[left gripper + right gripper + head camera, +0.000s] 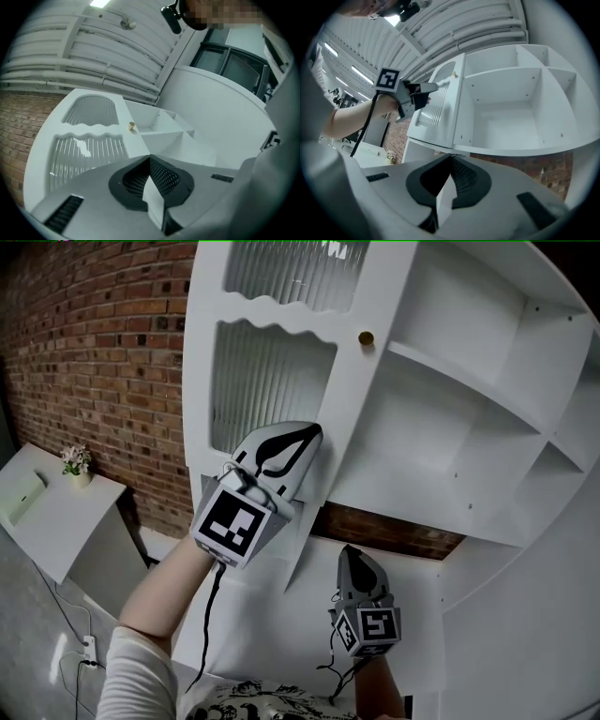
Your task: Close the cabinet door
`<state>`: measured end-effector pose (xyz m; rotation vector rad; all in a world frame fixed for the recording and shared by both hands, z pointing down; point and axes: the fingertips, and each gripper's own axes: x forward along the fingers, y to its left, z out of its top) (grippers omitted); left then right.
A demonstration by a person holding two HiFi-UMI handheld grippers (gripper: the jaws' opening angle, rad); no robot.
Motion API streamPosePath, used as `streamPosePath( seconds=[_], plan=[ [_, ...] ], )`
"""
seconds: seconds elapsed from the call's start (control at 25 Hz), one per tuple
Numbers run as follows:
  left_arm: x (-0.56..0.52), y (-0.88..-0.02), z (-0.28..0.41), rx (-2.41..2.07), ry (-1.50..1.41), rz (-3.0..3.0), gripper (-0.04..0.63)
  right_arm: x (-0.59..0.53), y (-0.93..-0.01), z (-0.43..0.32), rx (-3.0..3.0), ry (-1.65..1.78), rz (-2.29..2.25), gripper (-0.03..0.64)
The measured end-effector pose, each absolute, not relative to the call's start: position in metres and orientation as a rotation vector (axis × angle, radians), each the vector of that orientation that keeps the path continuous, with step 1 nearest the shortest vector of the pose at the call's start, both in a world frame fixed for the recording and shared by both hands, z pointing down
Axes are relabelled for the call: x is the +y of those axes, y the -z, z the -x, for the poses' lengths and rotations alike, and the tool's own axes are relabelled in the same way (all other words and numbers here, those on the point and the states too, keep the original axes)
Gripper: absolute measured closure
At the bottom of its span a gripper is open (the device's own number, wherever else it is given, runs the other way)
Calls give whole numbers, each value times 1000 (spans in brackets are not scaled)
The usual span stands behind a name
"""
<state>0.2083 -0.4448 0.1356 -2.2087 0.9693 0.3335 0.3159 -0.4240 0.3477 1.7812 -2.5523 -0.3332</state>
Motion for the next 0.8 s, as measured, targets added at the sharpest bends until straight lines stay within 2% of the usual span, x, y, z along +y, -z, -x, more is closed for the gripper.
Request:
streamPosePath(
  seconds=[0.12, 0.44, 0.8],
  plan=[
    [-428, -195, -204, 990, -204, 2242, 584, -415, -348, -310, -2565, 383, -1757, 613],
    [-410, -330, -180, 1126, -137, 2553, 584, -394, -375, -299, -2568, 388, -1701, 614],
    [-401, -361, -161, 1201, -192, 2679, 584, -385, -381, -281, -2593, 376, -1641, 614]
  ],
)
